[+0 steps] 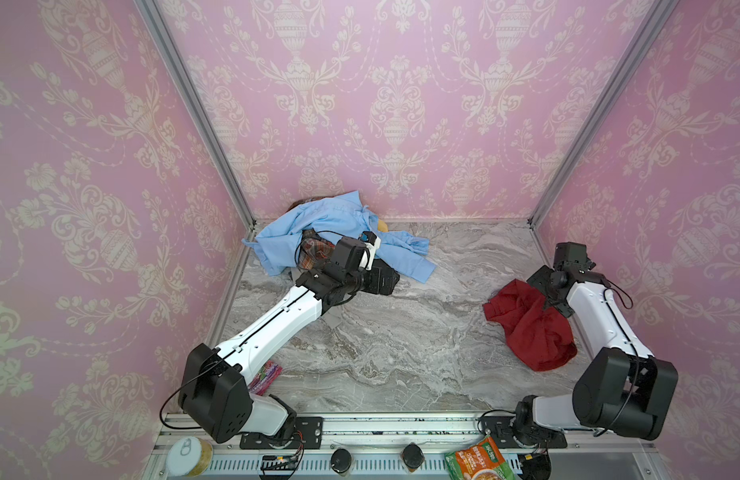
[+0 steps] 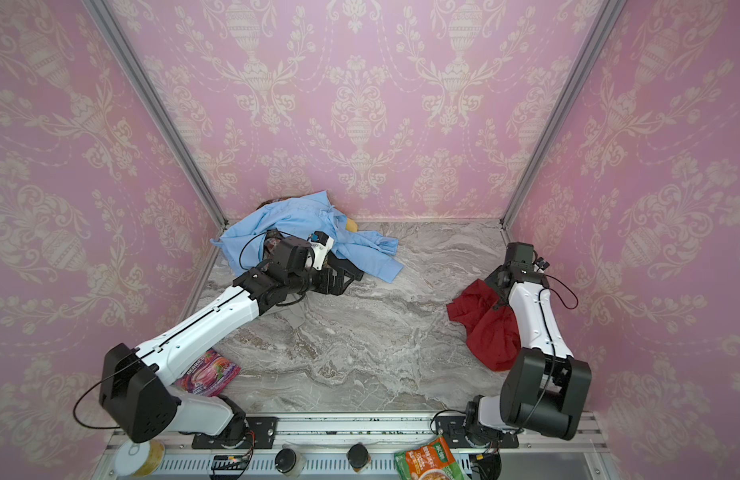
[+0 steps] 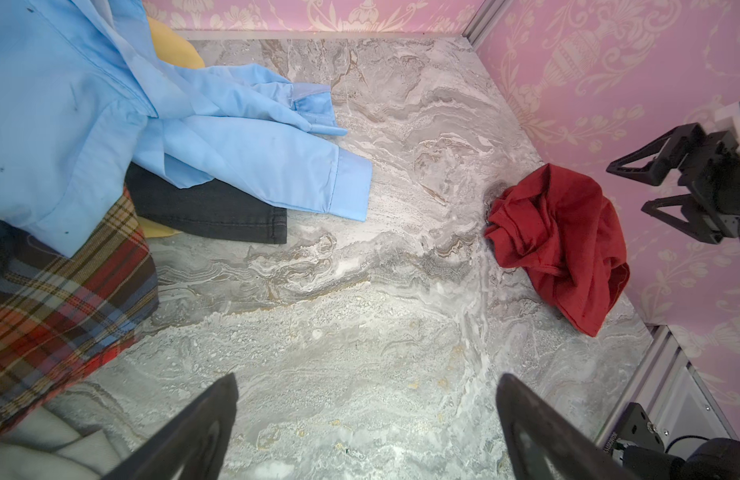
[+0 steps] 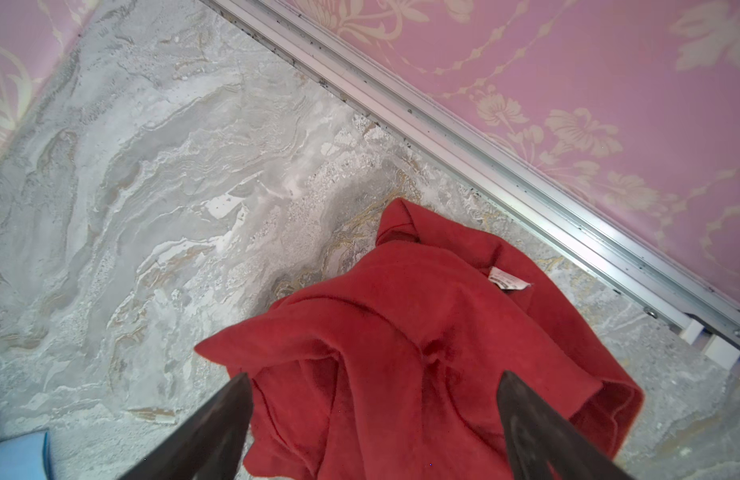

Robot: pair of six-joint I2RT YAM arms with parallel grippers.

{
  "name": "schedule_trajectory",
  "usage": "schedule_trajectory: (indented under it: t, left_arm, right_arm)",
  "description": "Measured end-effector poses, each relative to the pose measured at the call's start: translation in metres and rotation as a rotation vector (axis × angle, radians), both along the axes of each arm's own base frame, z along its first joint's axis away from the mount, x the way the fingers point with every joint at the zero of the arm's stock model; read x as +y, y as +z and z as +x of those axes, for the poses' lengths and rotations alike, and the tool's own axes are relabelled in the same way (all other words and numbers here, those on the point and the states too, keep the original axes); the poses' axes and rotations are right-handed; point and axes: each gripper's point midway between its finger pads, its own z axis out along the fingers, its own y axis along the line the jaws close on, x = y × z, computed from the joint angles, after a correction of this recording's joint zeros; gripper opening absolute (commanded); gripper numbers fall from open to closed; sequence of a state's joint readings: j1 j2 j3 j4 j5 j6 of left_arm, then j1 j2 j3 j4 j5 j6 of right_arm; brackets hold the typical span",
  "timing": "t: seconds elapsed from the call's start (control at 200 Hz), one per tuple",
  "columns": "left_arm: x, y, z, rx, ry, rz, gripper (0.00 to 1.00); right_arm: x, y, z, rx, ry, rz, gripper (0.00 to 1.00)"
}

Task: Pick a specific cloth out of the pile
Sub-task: 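Open the right gripper and raise it off the red shirt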

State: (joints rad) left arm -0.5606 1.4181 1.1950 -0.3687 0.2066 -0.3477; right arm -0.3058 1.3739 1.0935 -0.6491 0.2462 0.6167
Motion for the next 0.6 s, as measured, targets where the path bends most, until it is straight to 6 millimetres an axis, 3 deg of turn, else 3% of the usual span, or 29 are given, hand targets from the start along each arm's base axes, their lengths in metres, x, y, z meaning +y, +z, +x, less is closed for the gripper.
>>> schedule_trajectory:
  t: [0.165, 0.38, 0.48, 0.6]
  left_arm:
    - [0.01, 0.002, 0.004, -0.03, 0.032, 0.041, 0.99]
    - [0.041, 0.012, 0.02, -0.1, 0.134, 0.105, 0.99]
    - [0.066, 0.026, 0.032, -0.173, 0.22, 0.126, 0.99]
    - [0.109, 0.034, 0.042, -0.254, 0.35, 0.139, 0.99]
  right_arm:
    - [0.008, 0.031, 0.001, -0.06, 0.077, -0.075, 1.0]
    - [0.043, 0.081, 0.018, -0.231, 0.276, -0.21, 1.0]
    - [0.059, 0.087, 0.022, -0.28, 0.361, -0.261, 1.0]
    - [0.075, 0.079, 0.024, -0.317, 0.448, -0.318, 1.0]
